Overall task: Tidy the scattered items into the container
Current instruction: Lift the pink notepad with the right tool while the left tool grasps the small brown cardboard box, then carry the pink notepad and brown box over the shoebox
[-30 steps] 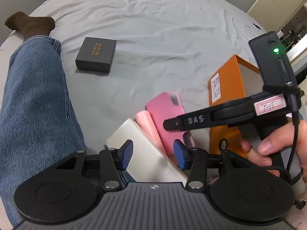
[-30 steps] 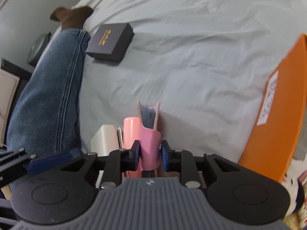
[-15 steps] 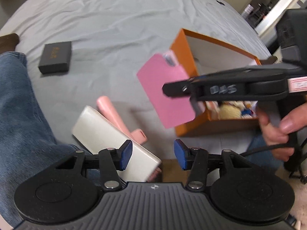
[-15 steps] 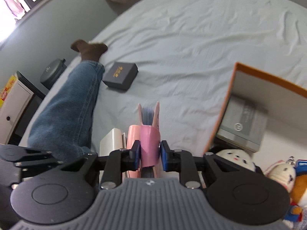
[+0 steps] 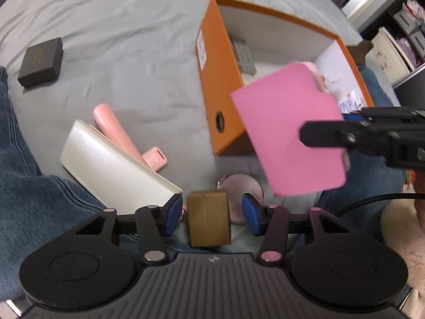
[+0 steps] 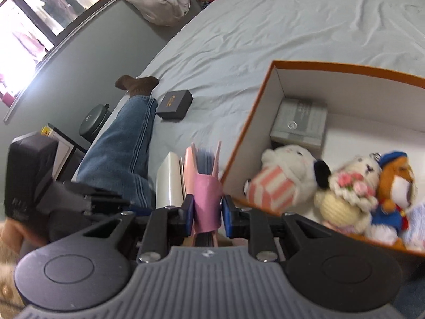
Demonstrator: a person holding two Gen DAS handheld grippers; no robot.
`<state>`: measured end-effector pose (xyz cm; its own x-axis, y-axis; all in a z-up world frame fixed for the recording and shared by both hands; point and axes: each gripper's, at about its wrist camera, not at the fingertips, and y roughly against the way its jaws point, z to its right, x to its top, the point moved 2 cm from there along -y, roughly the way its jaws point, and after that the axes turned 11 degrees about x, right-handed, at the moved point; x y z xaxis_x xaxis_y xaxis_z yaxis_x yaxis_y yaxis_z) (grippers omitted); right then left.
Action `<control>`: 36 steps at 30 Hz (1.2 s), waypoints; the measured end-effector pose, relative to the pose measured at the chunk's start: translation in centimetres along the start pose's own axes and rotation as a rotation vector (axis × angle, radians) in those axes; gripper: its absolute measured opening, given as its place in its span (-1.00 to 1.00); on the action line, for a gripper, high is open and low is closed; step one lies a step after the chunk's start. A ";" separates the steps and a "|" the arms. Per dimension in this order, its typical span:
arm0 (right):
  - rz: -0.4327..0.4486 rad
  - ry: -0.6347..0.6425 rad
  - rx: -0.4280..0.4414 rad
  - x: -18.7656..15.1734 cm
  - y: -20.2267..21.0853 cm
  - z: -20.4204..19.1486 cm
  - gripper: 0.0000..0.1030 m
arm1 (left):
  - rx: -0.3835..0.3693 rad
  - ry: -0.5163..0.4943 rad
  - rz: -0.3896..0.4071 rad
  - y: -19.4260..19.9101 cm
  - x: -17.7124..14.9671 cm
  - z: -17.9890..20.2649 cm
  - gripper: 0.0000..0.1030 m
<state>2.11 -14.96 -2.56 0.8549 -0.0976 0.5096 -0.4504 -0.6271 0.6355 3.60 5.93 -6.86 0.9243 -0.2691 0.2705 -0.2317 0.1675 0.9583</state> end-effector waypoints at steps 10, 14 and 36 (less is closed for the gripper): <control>-0.001 -0.097 -0.012 -4.1 2.6 3.4 -0.52 | 0.089 -0.031 -0.073 -2.7 -0.6 1.5 0.21; -0.007 -0.114 -0.017 -4.8 2.6 4.1 -0.52 | 0.118 -0.033 -0.090 -3.8 -0.8 1.7 0.22; 0.077 -0.154 0.024 -3.1 5.7 4.9 -0.53 | 0.019 -0.002 0.001 -1.4 0.0 1.5 0.01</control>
<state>-1.82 -22.01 -3.37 0.8484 -0.2625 0.4598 -0.5114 -0.6310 0.5833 3.49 4.27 -8.10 0.9233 -0.2711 0.2721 -0.2387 0.1499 0.9594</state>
